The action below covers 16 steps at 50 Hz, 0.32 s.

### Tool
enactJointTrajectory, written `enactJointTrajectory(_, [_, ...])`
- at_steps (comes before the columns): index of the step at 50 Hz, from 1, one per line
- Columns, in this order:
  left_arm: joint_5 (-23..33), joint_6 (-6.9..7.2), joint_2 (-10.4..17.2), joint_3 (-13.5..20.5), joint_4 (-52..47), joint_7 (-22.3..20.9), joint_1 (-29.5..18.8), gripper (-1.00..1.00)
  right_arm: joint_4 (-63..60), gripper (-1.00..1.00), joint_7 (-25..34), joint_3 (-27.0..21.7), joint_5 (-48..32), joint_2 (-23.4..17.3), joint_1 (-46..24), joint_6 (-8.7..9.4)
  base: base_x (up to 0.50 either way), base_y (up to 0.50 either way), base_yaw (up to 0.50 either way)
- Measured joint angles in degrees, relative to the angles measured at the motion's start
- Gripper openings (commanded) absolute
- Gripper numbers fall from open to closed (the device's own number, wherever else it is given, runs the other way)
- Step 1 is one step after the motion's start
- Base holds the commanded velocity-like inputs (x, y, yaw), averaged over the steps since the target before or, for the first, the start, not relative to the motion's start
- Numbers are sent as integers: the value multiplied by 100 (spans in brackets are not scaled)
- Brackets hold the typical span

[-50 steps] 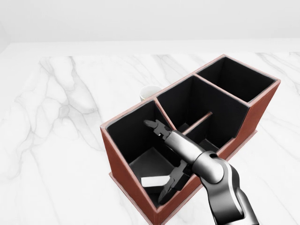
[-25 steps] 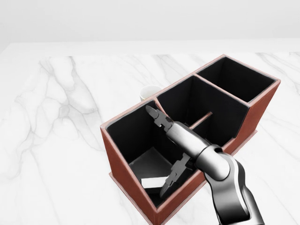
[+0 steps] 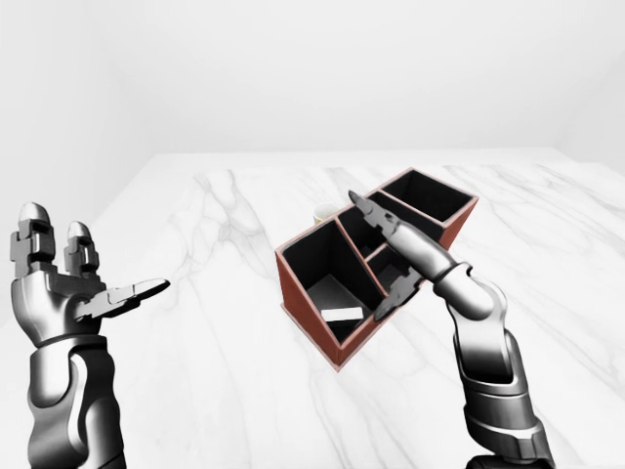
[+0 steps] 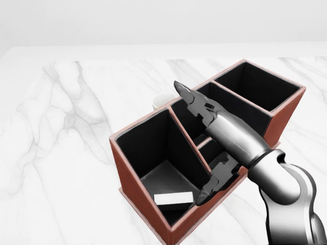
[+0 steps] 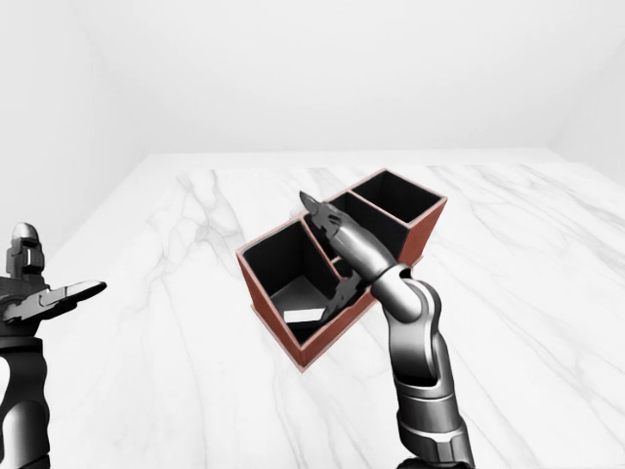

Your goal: Pick up the book and place it in the left compartment of the caddy.

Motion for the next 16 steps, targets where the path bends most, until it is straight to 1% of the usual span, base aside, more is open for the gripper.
enactJointTrajectory(8, [19, -51, 1, -13, 83, -21, 0, 100, -750, 100, 57, -293, 194, -139, 308, 0, 0, 0, 0])
enactJointTrajectory(16, [49, -45, -18, -29, 61, -44, 29, 100, -1440, 100, 23, -661, 500, -197, 765, 0, 0, 0, 0])
